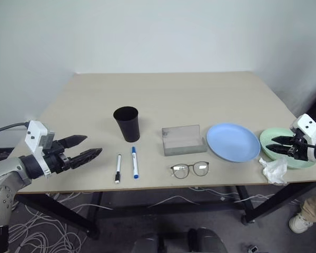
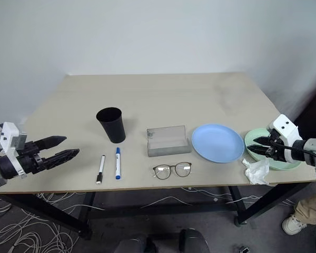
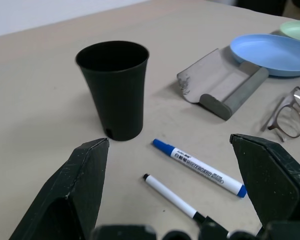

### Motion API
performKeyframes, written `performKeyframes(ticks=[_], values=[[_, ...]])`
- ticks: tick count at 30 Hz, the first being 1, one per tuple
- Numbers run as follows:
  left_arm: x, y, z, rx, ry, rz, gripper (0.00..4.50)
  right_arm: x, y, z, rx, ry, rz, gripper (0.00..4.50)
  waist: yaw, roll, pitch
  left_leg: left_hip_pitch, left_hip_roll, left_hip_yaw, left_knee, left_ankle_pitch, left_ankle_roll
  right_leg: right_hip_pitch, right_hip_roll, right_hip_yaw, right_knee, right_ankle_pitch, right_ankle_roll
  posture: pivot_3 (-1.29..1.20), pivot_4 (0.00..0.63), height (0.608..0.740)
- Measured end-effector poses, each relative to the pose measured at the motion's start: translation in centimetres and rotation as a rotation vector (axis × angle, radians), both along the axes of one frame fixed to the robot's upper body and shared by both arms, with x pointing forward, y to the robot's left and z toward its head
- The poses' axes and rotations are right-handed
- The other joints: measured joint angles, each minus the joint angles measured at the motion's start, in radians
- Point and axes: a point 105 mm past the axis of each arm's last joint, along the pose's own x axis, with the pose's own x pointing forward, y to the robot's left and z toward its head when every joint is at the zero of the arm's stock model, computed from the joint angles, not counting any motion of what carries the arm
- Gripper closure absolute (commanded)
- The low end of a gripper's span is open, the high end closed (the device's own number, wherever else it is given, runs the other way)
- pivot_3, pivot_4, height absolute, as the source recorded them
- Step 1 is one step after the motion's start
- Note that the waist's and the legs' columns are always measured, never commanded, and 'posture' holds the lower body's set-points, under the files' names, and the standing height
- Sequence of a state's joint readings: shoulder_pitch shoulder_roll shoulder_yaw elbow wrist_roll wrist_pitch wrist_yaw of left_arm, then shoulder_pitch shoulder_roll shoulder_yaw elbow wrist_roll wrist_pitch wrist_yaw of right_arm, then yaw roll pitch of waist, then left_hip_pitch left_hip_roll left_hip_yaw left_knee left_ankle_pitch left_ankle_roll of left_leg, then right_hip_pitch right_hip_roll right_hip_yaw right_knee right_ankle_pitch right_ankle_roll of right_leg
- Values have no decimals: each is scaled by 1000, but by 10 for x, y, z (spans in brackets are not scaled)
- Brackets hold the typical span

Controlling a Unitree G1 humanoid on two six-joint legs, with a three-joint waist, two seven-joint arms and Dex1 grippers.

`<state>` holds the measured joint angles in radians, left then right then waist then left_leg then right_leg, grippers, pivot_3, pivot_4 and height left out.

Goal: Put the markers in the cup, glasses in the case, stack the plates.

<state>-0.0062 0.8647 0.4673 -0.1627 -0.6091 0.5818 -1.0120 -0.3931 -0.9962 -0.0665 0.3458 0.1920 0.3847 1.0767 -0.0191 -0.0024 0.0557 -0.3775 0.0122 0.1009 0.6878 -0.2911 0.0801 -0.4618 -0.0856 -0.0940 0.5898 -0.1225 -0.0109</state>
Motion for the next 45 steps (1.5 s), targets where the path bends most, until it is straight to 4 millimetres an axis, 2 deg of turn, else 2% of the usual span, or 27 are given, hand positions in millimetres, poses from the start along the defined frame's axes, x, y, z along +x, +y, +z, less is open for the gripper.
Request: performKeyframes(ticks=[7,18,33,39,45], values=[[4,-11,6,17,-45,-65,387,6,12,-21,-28,37,-5,2577,0,0,0,0,0,0,0,0,0,0,0,0,0,0,0,0,0,740],[2,-14,2,24,-36,-73,387,14,-12,-39,-128,70,-130,2577,-1,0,0,0,0,0,0,0,0,1,0,0,0,0,0,0,0,740],[3,-14,2,31,-43,-52,387,16,-16,-58,-164,120,-156,2577,-1,0,0,0,-1,0,1,0,0,1,1,1,0,0,0,0,0,740],[4,-14,2,33,-51,-50,345,16,-14,-61,-163,129,-151,4456,-2,0,0,0,-1,0,1,0,0,1,1,1,0,0,0,0,0,740],[5,-14,3,34,-58,-53,345,17,-15,-60,-170,118,-160,4456,-6,-2,-1,1,0,0,4,0,0,3,1,0,1,0,0,0,0,740]])
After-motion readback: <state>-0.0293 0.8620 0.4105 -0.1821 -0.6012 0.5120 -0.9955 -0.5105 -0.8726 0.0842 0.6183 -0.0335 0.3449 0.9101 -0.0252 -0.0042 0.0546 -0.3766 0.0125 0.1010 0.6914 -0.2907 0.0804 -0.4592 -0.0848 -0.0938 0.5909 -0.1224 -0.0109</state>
